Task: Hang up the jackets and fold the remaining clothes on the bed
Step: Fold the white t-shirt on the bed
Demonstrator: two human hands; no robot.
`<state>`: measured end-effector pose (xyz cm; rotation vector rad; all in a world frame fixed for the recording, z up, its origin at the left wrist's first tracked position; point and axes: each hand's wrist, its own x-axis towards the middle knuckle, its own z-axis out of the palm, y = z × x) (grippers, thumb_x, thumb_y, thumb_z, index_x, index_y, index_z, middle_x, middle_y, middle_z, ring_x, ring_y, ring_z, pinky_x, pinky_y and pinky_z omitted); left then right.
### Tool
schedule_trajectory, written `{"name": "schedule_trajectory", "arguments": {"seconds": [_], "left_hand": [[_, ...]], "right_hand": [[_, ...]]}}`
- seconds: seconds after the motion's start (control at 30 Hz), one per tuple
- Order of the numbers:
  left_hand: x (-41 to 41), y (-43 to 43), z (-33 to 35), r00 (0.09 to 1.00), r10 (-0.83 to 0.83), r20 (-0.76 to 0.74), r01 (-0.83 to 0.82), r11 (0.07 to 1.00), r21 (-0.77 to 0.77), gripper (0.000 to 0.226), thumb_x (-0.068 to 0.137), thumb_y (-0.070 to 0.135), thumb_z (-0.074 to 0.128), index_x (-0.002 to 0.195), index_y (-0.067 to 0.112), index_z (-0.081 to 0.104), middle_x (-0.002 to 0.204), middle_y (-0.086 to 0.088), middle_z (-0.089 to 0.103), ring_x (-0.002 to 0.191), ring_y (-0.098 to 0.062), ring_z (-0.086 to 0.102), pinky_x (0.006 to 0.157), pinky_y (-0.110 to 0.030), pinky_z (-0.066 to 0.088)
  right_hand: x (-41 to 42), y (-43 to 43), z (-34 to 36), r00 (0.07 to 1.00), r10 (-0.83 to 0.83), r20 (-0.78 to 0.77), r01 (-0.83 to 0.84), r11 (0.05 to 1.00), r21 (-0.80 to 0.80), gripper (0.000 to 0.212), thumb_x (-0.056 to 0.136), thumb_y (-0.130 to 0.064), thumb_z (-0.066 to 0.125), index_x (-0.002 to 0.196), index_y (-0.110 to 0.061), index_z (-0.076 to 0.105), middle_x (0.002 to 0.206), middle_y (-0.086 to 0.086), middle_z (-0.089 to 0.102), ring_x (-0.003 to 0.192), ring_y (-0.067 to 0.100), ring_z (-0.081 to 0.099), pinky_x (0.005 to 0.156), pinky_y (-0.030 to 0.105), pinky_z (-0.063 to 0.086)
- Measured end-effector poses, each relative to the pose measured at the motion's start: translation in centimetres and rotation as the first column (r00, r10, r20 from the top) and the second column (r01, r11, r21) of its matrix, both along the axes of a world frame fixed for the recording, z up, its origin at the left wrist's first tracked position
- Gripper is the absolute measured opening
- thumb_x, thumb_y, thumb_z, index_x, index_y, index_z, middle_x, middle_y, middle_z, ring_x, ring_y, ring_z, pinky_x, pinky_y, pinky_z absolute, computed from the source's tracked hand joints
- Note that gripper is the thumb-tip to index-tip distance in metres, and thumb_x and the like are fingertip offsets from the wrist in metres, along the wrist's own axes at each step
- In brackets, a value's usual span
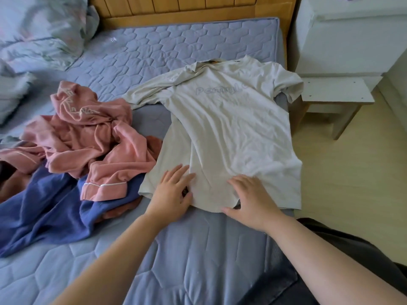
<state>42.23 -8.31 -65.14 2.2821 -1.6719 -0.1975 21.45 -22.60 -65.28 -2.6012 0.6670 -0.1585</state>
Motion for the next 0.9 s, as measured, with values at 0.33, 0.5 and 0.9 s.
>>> {"name": "schedule_trajectory", "arguments": {"seconds": [0.33, 0.5, 0.9], "left_hand": [[2.5, 1.9, 1.9, 0.802, 0.515, -0.303, -0.538, 0.843, 0.006, 0.021, 0.079, -0.002, 0.055, 0.093, 0.006, 0.069, 0.086, -0.010, 0.070, 0.084, -0.029, 0.061, 0.074, -0.031, 0.046], [4.3, 3.1, 4.7, 0.342, 0.441, -0.830, -0.638, 0.757, 0.139, 0.035, 0.094, -0.002, 0.043, 0.073, 0.013, 0.067, 0.056, 0.000, 0.055, 0.045, -0.010, 0.048, 0.039, -0.015, 0.036], [5.2, 7.2, 1.4, 0.715, 0.593, -0.371, -0.646, 0.763, -0.027, 0.018, 0.079, 0.010, 0.067, 0.067, 0.013, 0.054, 0.065, 0.002, 0.057, 0.061, -0.019, 0.050, 0.054, -0.030, 0.033]], "right_hand": [[-0.3, 0.3, 0.2, 0.967, -0.252, -0.046, 0.241, 0.955, -0.175, 0.009, 0.087, -0.002, 0.050, 0.089, -0.008, 0.056, 0.086, 0.007, 0.059, 0.082, 0.027, 0.055, 0.064, 0.033, 0.036], [-1.0, -0.3, 1.5, 0.779, -0.587, 0.220, 0.587, 0.806, 0.071, 0.020, 0.080, 0.008, 0.051, 0.093, -0.006, 0.055, 0.076, 0.007, 0.053, 0.068, 0.029, 0.047, 0.055, 0.035, 0.038], [-1.4, -0.5, -1.4, 0.980, -0.187, -0.067, 0.146, 0.908, -0.393, 0.047, 0.028, 0.021, 0.067, 0.056, -0.012, 0.050, 0.057, 0.002, 0.045, 0.052, 0.024, 0.044, 0.046, 0.030, 0.029]]}}
